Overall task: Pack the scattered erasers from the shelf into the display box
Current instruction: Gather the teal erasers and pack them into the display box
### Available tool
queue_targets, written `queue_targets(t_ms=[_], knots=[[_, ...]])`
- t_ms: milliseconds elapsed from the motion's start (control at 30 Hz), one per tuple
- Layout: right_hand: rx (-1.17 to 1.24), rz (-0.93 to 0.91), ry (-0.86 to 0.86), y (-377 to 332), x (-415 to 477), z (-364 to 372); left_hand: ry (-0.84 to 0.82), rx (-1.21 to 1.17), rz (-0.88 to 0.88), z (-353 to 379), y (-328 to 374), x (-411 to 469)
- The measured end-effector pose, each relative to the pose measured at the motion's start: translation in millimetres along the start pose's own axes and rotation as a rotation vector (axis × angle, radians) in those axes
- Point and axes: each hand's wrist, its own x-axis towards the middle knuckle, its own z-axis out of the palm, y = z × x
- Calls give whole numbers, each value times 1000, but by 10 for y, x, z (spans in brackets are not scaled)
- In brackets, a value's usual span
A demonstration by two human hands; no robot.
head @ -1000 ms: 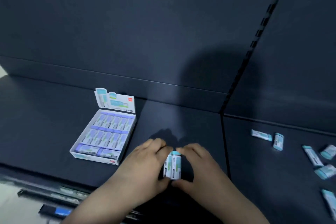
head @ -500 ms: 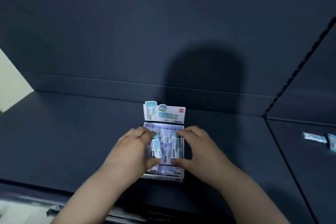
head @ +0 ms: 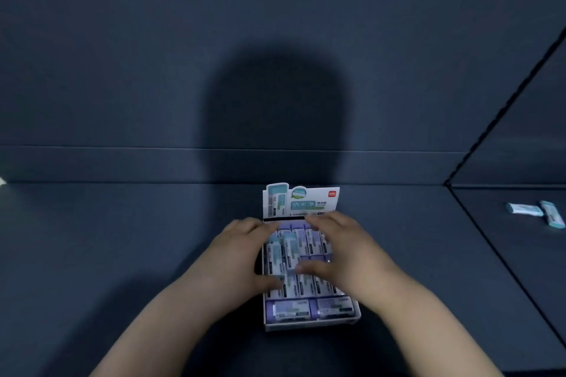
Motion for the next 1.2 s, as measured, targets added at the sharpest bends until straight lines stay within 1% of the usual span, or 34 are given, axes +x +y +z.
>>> queue_targets(t_ms=[100, 200, 333, 433, 467, 533, 567, 633, 700, 767, 833, 1033, 1200], knots=[[17, 35, 49, 92, -122, -73, 50, 13, 37, -41, 52, 45], [16, 68, 80, 191, -253, -151, 60, 92, 74, -46, 237, 98], [-67, 71, 100, 330, -446, -258, 106, 189, 136, 55, 622, 198], [-136, 72, 111, 493, -611, -363, 24, 289, 148, 195, 947, 278], [-156, 74, 110, 575, -682, -408, 21, 320, 174, 267, 1061, 319], [-185, 76, 115, 759, -820, -496, 66, 339, 192, 334, 1334, 376], [-199, 76, 119, 862, -889, -550, 29, 340, 184, 372, 1478, 395], [-220, 84, 123, 1091, -1023, -670, 51, 349, 208, 538, 1712, 440], [-231, 93, 120, 1348, -1178, -821, 72, 359, 194, 695, 1986, 500], [-232, 105, 102, 1598, -1316, -966, 38, 373, 169, 844, 2258, 558], [-238, 111, 73, 1887, -1476, -1128, 22, 348, 157, 1002, 2573, 642], [-277, 114, -43, 2667, -1858, -1506, 55, 306, 102, 1493, 3392, 884], [-254, 84, -55, 2966, -2023, -1655, 33, 252, 61, 1697, 3719, 934]])
